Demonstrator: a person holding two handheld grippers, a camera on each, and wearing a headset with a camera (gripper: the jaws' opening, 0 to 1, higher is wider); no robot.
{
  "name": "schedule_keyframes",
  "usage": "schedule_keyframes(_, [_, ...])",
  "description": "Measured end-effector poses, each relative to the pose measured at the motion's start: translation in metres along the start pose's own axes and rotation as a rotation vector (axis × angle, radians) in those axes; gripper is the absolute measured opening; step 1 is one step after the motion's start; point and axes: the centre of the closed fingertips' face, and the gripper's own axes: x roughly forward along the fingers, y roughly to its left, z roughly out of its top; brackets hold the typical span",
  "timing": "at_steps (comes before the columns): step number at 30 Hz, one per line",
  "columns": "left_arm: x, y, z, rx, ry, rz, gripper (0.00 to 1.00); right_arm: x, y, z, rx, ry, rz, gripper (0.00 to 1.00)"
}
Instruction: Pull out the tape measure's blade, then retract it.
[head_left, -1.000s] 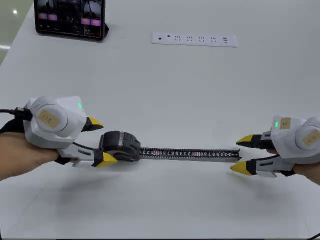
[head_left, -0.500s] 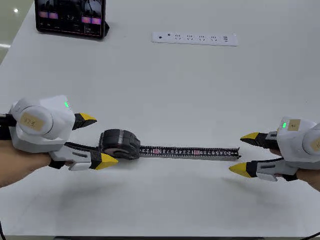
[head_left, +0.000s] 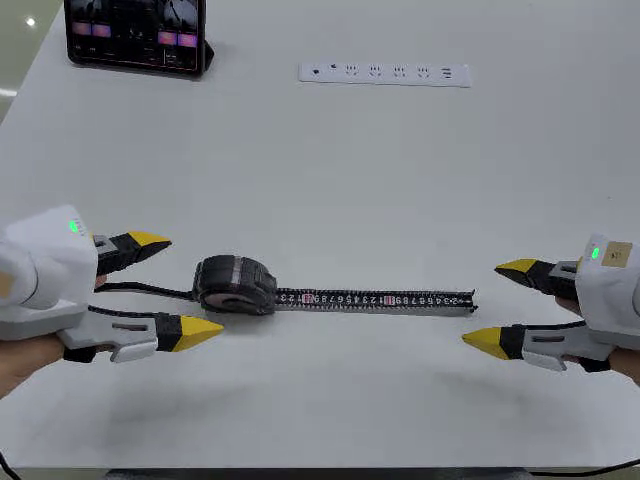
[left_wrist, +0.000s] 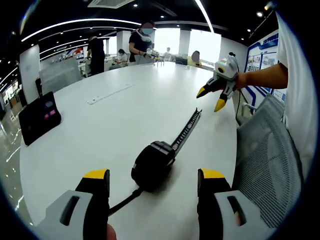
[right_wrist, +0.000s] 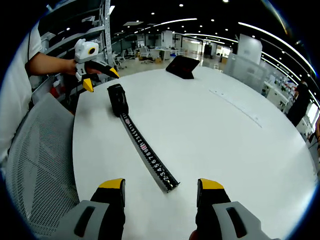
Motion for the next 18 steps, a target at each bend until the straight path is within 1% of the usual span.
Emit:
schedule_keyframes(3, [-0.003,-0.004,-0.001,-0.007,-0.007,0.011,0.70,-0.002,0.002,-0.001,-0.003,-0.002,-0.010,0.58])
schedule_keyframes(8, [-0.009,-0.010,-0.006,-0.026,-0.018,0.031,0.71,-0.009,0.007,0.003,0.003,-0.019,-0.034,0.62])
schedule_keyframes(9, [-0.011,-0.011,-0.007,-0.035,-0.021,0.039,0.71,-0.011,0.008,0.004,0.002,-0.027,-0.046,0.63])
schedule_keyframes(11, [-0.014,-0.012,-0.008,-0.044,-0.029,0.054,0.71,-0.014,0.010,0.005,0.004,-0.035,-0.050,0.65])
schedule_keyframes(15, [-0.023,-0.013,-0.010,-0.084,-0.062,0.101,0.73,-0.019,0.012,0.009,-0.009,-0.055,-0.082,0.65])
schedule_keyframes(18, [-0.026,-0.016,-0.016,-0.091,-0.061,0.117,0.73,-0.022,0.012,0.009,-0.005,-0.071,-0.097,0.66])
